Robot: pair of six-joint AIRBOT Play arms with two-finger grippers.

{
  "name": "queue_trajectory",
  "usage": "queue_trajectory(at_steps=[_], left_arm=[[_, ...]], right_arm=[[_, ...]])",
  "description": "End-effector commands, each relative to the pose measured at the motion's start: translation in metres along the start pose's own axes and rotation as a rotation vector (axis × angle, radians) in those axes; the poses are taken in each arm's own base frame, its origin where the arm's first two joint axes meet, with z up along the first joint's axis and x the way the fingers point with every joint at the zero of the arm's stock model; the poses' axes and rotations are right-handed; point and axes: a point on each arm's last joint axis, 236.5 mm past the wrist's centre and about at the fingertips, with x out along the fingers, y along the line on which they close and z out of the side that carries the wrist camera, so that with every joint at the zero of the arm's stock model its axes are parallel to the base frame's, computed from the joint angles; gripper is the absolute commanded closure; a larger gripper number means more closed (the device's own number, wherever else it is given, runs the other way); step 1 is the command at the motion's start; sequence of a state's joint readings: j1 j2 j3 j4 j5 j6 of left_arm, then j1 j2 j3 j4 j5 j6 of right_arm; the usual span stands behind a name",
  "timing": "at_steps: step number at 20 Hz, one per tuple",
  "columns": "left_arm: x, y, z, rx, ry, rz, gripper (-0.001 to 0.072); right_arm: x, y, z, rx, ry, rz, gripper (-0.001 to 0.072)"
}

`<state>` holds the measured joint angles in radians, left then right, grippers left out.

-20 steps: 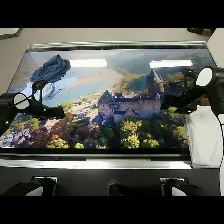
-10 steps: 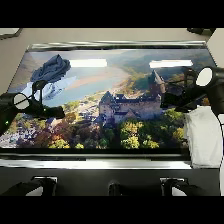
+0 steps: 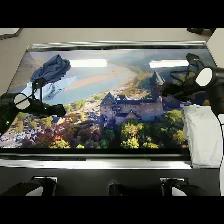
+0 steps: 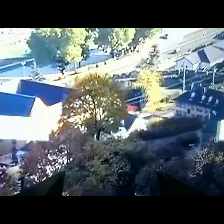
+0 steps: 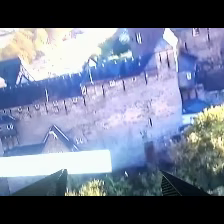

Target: Fold the shirts.

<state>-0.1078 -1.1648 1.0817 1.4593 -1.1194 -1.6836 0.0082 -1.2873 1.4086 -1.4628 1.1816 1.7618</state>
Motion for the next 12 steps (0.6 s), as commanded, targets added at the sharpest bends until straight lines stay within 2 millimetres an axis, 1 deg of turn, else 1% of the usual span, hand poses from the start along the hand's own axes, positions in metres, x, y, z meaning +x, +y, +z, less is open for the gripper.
queue_trajectory(at_steps=[1,2,3,4,5,6,7,8,9,10,11,12], left_arm=[[-0.006,-0.004,0.039,-0.040,-0.156,-0.030,-0.0006],[-0.016,0.004,0.065,-0.110,-0.247,-0.035,-0.0006],[-0.027,0.021,0.090,-0.223,-0.321,-0.037,-0.0006],[-0.038,0.053,0.111,-0.362,-0.370,-0.022,-0.0006],[-0.047,0.089,0.124,-0.509,-0.390,-0.013,-0.0006],[-0.052,0.127,0.128,-0.669,-0.387,-0.022,-0.0006],[-0.053,0.157,0.124,-0.790,-0.372,-0.043,-0.0006],[-0.050,0.184,0.114,-0.906,-0.348,-0.073,-0.0005],[-0.045,0.205,0.104,-0.992,-0.323,-0.090,-0.0006],[-0.038,0.223,0.092,-1.055,-0.298,-0.090,-0.0006],[-0.028,0.235,0.082,-1.090,-0.275,-0.078,-0.0006],[-0.016,0.240,0.074,-1.112,-0.253,-0.071,-0.0006]], right_arm=[[0.000,0.002,0.014,-0.002,-0.059,0.008,0.0028],[0.000,0.002,0.014,-0.002,-0.058,0.008,0.0028],[0.000,0.001,0.013,-0.004,-0.057,0.004,0.0028],[0.000,0.000,0.013,-0.013,-0.056,0.000,0.0028],[0.000,0.000,0.013,-0.025,-0.053,-0.001,0.0029],[0.000,0.000,0.011,-0.028,-0.046,-0.002,0.0029],[0.000,-0.001,0.007,-0.028,-0.028,-0.005,0.0029],[0.001,-0.002,0.002,-0.027,-0.009,-0.008,0.0029],[0.001,-0.002,-0.001,-0.027,0.005,-0.010,0.0029],[0.001,-0.002,-0.004,-0.024,0.019,-0.008,0.0029],[0.001,-0.001,-0.006,-0.022,0.028,-0.004,0.0029],[0.001,0.001,-0.008,-0.019,0.033,0.004,0.0029]])
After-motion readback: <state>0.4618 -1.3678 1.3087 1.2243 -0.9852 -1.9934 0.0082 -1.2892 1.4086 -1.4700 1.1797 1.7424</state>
